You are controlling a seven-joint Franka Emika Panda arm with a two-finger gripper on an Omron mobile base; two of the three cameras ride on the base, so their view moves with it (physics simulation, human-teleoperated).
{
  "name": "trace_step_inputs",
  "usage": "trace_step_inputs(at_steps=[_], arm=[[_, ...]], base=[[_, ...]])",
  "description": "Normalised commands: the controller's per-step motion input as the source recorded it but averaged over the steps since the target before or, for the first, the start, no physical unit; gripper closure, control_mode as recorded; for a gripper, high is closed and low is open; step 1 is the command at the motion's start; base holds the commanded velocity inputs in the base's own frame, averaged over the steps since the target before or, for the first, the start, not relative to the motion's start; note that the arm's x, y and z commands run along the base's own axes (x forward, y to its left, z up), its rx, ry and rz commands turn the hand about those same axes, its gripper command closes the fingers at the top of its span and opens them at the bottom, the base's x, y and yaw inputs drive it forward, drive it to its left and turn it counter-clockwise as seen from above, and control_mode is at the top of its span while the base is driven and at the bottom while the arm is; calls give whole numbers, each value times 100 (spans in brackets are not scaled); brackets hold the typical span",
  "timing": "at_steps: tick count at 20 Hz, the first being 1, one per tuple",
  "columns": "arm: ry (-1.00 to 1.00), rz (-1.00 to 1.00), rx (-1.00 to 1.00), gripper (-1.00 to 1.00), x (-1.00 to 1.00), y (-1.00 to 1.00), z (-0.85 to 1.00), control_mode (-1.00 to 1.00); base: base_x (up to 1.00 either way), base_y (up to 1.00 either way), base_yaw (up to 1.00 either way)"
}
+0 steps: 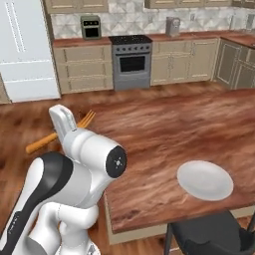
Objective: Take the fork and place it on the left side of the plate. Then take the spoon and place it on the right side of the plate. Make sure they're directly next to the plate.
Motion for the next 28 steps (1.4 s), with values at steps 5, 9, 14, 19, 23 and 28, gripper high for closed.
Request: trace_step_inputs(at_steps=[5,9,14,19,23,28], arm=[[0,0,0,100,0,0,0,100],[0,0,0,100,0,0,0,100],[0,0,0,100,0,0,0,100],[0,0,0,100,0,0,0,100],[0,0,0,100,0,0,0,100],[0,0,0,100,0,0,0,100]], base=[[-16,-47,54],[-48,-45,48],[-86,-9,31],[-68,-13,23],[-21,-42,24],[0,-62,22]])
